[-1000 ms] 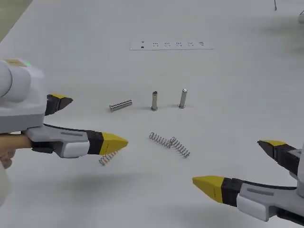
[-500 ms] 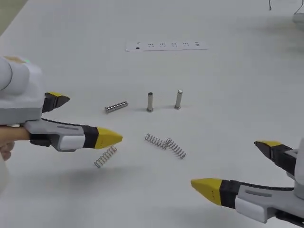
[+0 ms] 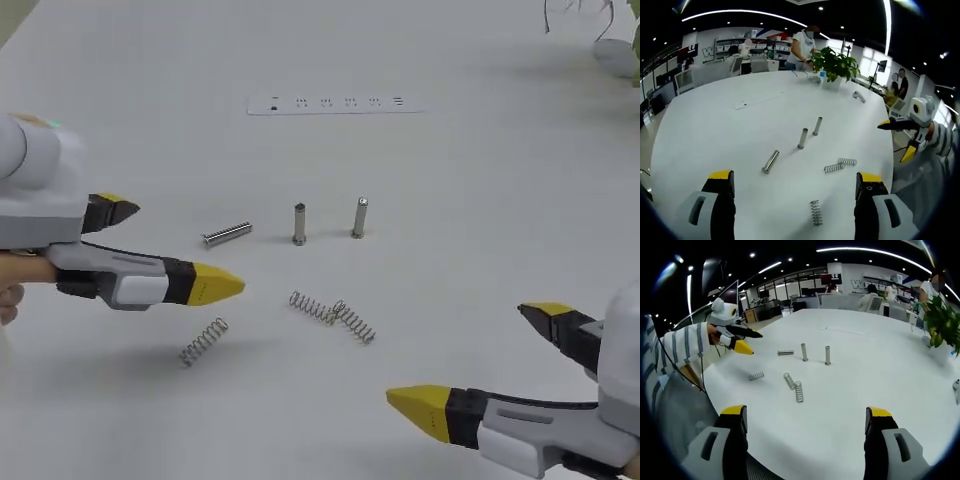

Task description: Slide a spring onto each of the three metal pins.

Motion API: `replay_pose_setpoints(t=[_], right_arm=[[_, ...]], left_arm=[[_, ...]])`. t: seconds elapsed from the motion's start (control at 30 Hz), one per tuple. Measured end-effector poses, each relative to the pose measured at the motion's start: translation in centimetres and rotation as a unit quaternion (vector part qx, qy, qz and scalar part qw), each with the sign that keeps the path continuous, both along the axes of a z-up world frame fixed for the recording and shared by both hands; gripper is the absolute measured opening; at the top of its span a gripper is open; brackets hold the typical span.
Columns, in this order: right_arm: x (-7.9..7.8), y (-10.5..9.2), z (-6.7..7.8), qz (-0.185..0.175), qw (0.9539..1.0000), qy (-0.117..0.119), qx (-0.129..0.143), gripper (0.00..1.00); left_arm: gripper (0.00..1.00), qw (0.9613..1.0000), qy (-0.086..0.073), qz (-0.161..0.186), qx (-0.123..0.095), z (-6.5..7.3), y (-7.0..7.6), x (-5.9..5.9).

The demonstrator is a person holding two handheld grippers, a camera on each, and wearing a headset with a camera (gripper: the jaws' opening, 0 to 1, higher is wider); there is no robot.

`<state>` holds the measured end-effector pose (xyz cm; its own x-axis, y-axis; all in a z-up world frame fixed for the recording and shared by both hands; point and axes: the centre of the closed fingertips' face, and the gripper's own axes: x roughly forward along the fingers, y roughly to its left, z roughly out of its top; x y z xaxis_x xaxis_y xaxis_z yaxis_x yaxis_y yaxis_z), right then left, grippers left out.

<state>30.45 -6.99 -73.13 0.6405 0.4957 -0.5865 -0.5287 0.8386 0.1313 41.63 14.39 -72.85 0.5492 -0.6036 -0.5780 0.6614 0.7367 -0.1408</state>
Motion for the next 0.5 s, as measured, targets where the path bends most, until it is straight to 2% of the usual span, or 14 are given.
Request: replay_pose_setpoints(t=[0.1,0.27,0.5], right_arm=[[0.1,-0.2,0.1,-0.008,1.0000,-0.003,0.003,0.97],[0.1,-0.5,0.3,-0.008,1.0000,-0.003,0.000,0.97],[0.0,-0.7,0.3,-0.008,1.0000,-0.001,-0.005,0.97]], left_arm=[[0.91,1.0000,0.002,-0.003,0.000,-0.2,-0.1,0.3],[0.93,0.9999,0.003,-0.012,0.009,-0.9,-0.4,0.9],[0.90,0.9999,0.005,-0.011,0.011,-1.8,-0.5,2.2]])
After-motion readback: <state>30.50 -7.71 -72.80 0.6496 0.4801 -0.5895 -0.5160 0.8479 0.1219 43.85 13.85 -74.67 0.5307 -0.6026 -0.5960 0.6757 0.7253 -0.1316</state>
